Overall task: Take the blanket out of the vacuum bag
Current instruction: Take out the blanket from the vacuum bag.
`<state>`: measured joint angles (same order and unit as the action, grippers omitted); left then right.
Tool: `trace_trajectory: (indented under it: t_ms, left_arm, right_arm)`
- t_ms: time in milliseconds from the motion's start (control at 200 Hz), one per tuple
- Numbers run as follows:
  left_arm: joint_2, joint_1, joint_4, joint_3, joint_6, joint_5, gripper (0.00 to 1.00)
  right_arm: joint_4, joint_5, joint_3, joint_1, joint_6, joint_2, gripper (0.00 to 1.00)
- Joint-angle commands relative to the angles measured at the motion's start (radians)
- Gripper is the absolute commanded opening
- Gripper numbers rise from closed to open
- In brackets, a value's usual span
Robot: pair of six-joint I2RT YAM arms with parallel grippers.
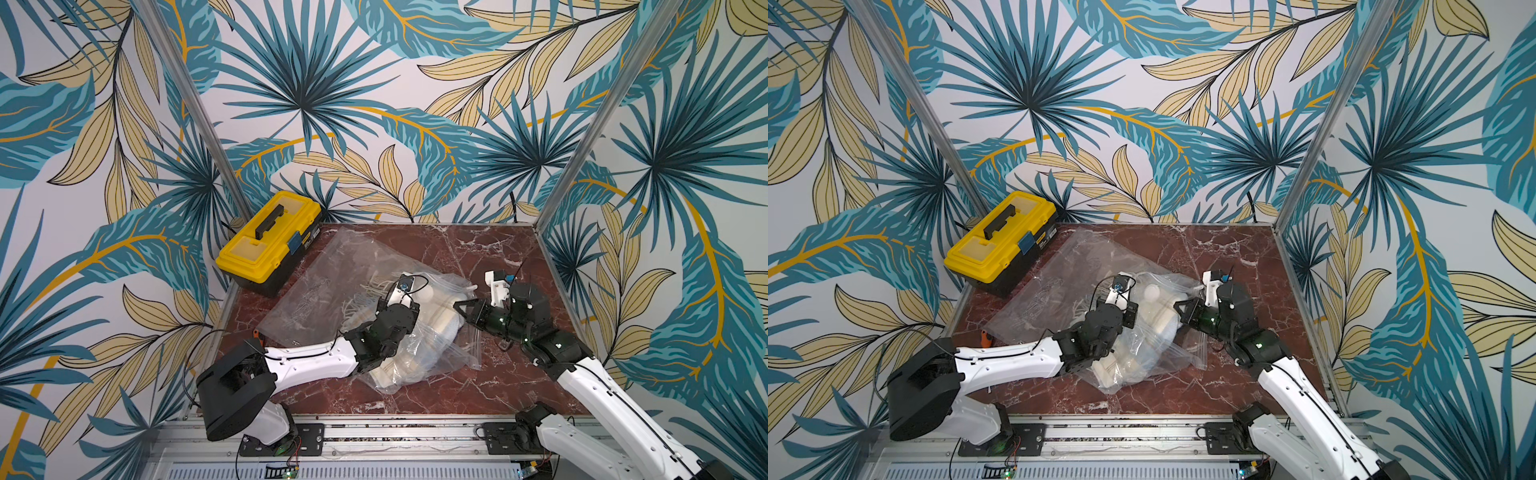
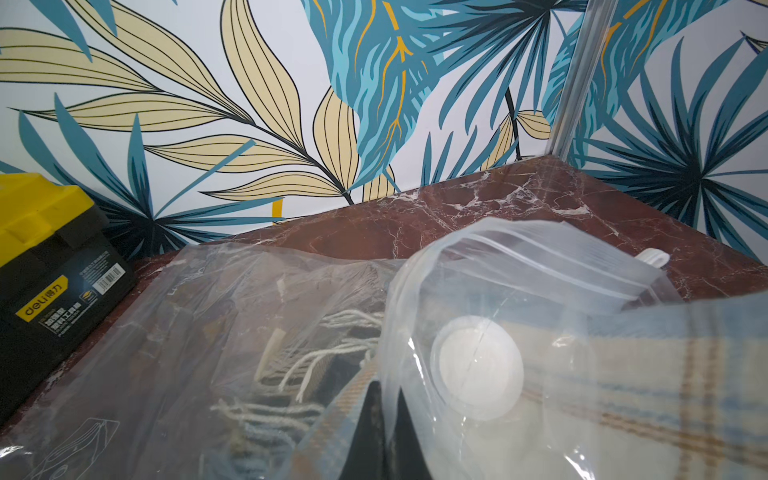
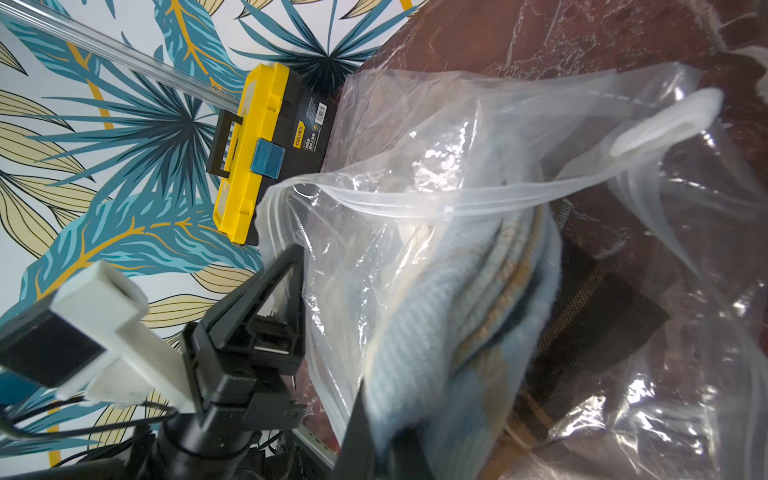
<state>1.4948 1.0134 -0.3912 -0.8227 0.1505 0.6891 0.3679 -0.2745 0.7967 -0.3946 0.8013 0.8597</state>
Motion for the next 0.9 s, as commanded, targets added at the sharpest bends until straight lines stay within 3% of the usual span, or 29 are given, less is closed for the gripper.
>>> trace_trajectory:
  t_ms: [0, 225, 416, 656, 896]
  left_arm:
    - [-0.007, -0.003, 0.014, -0.007, 0.016, 0.002, 0.0]
    - [-0.019, -0.004, -0.021, 0.053, 0.041, -0.054, 0.0]
    - [-0.001, -0.003, -0.063, 0.07, 0.046, -0.148, 0.0]
    - [0.037, -0.003, -0.068, 0.06, 0.052, -0.181, 0.0]
    - [0.07, -0.003, -0.067, 0.048, 0.058, -0.187, 0.0]
  right_arm:
    - [0.07, 0.089, 0.097, -0.001, -0.091, -0.029, 0.0]
    - [0.09, 0.225, 0.209, 0.0, -0.223, 0.024, 0.0]
    - [-0.034, 0.274, 0.276, 0.0, -0.252, 0.068, 0.0]
    - [0.089, 0.351, 0.447, 0.003, -0.352, 0.113, 0.0]
    - [0.081, 0.314, 0.486, 0.014, -0.321, 0.082, 0.0]
